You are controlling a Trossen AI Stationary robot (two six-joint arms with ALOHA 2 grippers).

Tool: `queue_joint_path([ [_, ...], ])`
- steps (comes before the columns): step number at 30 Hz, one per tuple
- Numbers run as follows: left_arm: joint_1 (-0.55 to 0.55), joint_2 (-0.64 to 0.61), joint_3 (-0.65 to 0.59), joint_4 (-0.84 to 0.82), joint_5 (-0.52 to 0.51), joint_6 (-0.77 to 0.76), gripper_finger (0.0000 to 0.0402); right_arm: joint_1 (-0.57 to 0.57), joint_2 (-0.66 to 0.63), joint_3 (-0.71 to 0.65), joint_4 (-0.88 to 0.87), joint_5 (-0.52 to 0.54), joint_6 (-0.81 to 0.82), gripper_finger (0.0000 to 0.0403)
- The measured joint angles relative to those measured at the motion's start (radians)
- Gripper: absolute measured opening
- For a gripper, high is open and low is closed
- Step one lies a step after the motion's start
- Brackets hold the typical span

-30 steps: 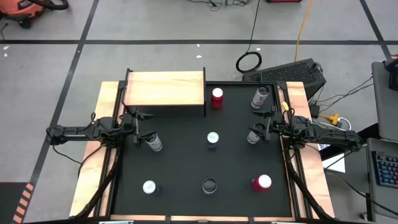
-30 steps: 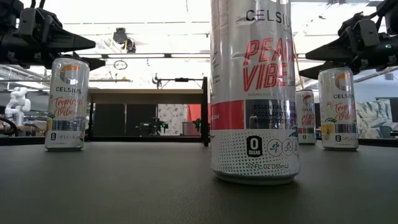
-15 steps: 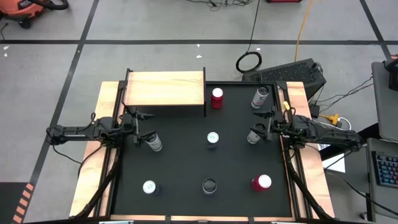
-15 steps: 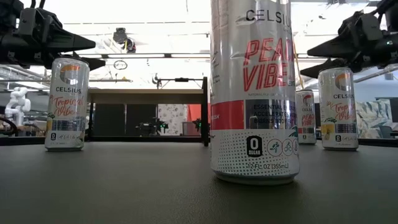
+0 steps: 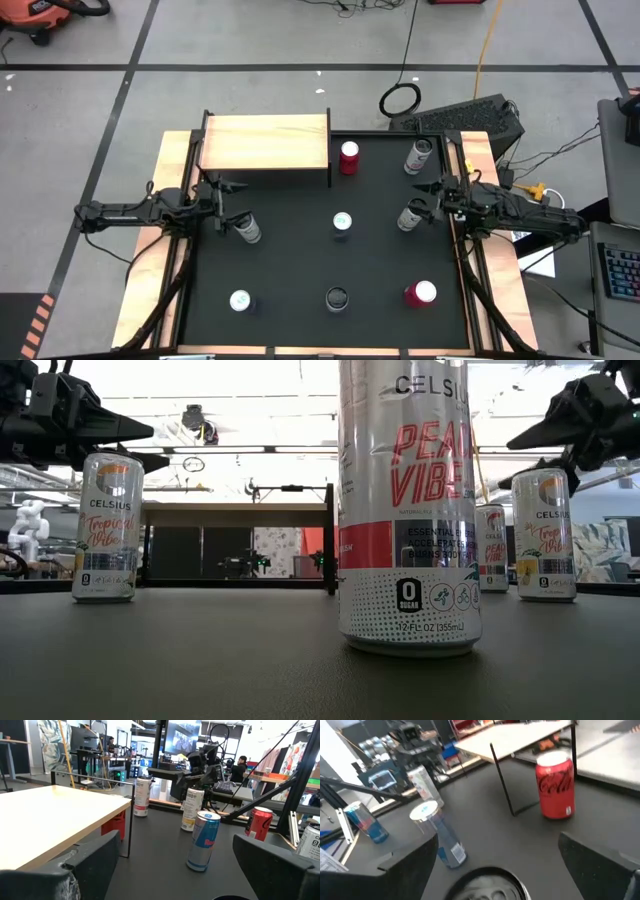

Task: Place canned beverage on shelf
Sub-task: Put the white yellow soda can on the shelf

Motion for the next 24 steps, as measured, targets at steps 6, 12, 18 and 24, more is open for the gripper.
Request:
queue_joint_path([
  [6, 0.000, 0.000, 0.000, 0.000, 0.000, 0.000, 0.0389, 0.000, 0.019, -0.002, -0.018, 0.023, 0.031, 0.0394],
  [12, 0.000, 0.003, 0.000, -0.009, 0.001, 0.000, 0.0389, 0.001, 0.037, -0.002, -0.018, 0.009, 0.040, 0.0394],
  [18, 0.000, 0.004, 0.000, -0.011, 0.004, 0.000, 0.0389, 0.001, 0.063, -0.002, -0.031, -0.058, 0.061, 0.0394],
  [24, 0.000, 0.005, 0.000, -0.011, 0.004, -0.001, 0.0389, 0.001, 0.118, -0.002, -0.039, -0.059, 0.061, 0.0394],
])
